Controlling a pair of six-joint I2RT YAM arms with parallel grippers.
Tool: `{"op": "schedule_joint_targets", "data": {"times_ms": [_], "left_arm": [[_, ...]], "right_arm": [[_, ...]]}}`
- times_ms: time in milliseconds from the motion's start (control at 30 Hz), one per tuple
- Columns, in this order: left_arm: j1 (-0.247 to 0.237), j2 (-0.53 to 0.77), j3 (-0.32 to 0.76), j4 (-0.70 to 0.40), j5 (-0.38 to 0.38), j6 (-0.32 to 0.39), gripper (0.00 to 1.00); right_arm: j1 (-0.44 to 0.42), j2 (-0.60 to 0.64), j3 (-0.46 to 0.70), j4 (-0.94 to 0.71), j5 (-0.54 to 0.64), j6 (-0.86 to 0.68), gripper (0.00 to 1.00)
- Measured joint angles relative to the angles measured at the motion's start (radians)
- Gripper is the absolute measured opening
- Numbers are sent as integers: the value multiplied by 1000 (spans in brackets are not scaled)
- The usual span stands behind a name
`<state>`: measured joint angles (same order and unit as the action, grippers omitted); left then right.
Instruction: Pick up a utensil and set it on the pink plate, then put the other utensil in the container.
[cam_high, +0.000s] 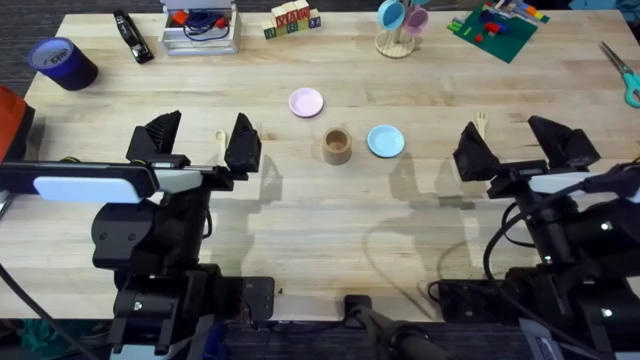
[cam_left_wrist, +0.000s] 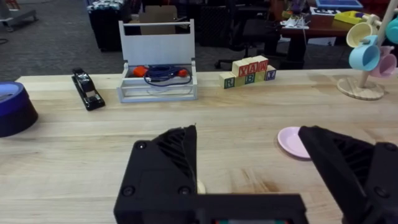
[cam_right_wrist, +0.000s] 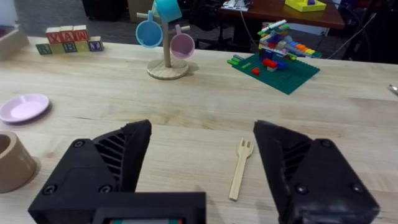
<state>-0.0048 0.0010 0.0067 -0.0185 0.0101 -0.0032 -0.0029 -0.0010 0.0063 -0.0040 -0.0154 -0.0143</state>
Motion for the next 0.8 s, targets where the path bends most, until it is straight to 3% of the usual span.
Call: {"op": "schedule_joint_targets", "data": {"times_ms": [800], "left_arm": [[0, 0, 16, -30, 0, 4, 995]], "right_arm": [[0, 1, 20, -35, -2, 14, 995]]}}
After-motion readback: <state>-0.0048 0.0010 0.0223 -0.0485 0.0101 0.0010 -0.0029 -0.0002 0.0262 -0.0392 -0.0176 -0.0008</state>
